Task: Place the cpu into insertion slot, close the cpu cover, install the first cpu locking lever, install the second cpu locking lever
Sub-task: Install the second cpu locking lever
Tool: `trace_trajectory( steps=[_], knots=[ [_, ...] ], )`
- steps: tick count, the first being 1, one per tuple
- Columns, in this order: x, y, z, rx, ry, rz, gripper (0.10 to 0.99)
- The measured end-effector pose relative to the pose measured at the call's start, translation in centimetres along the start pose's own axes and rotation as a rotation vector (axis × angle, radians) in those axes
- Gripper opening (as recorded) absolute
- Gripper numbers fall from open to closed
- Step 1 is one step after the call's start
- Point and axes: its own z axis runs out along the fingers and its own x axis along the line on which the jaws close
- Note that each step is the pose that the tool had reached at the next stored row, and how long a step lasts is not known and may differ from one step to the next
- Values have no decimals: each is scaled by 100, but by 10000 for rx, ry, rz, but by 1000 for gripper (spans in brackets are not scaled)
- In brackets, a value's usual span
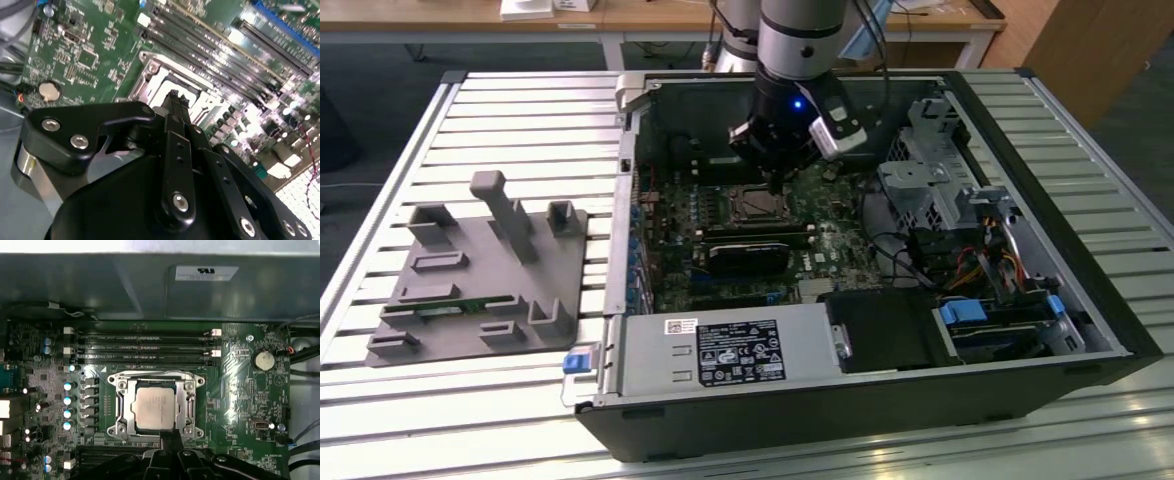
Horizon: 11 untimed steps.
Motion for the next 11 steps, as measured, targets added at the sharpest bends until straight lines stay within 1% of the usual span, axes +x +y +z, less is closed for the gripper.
trace_trajectory(
  steps=[7, 11],
  knots=[
    [0, -24, 0, 0, 0, 0, 106],
    [-1, -101, 1, -1, 0, 0, 106]
  ],
)
